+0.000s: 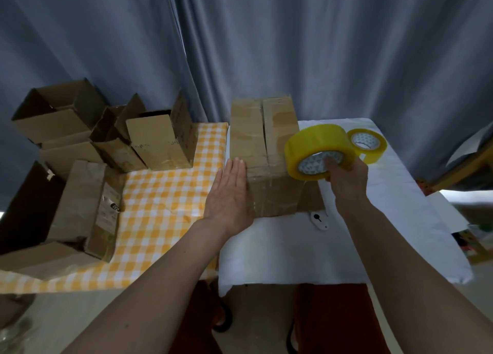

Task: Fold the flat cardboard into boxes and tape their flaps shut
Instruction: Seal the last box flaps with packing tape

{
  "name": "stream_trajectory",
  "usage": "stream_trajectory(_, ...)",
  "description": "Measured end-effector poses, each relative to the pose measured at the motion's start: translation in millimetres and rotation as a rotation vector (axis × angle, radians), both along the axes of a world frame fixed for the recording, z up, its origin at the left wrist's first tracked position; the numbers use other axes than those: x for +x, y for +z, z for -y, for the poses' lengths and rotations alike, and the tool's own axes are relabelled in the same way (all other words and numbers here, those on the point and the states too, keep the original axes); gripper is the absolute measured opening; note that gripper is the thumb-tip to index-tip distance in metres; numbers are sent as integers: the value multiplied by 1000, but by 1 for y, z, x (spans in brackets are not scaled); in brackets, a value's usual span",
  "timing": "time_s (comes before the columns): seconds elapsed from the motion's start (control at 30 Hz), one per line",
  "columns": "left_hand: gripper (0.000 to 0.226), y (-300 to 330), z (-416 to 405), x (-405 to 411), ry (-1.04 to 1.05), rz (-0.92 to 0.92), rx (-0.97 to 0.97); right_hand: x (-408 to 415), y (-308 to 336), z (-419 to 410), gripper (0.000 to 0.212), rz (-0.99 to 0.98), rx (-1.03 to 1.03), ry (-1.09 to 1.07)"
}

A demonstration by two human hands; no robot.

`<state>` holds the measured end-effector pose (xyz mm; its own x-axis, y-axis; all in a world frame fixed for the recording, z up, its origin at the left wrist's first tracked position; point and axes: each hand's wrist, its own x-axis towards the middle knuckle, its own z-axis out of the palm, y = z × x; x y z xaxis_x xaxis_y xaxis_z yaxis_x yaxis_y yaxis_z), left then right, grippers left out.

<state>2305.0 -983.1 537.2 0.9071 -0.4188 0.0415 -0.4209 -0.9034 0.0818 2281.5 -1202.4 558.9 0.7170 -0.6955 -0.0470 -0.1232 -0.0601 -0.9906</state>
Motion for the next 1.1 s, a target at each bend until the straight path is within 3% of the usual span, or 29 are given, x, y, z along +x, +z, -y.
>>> stream_trajectory(0.1, 101, -2, -2, 0, -19, 32, 34, 2, 4, 3, 16, -1, -123, 5)
stream_trajectory(0.23, 98, -2, -6, 0, -39, 36, 75, 6, 2, 3, 24, -53, -231, 12)
stream_trajectory(0.53, 88, 6, 32, -5, -55, 34, 30, 4, -1, 3, 28, -43, -266, 18)
stream_trajectory(0.67, 97, -3, 53, -10, -34, 1, 15, 1, -7, -9, 35, 58, -66, -120)
stream_trajectory(0.77, 100, -5, 52, -9, -32, -8, 52, 0, -13, -24, 24, 149, 169, -208)
stream_trajectory(0.93, 103, -8, 46, -5, -79, -20, 46, 4, -15, -26, 3, 114, 2, -115)
stream_trajectory(1.1, 108, -15, 38, -6, -91, 1, 42, 3, -3, 32, 17, 30, -189, -150)
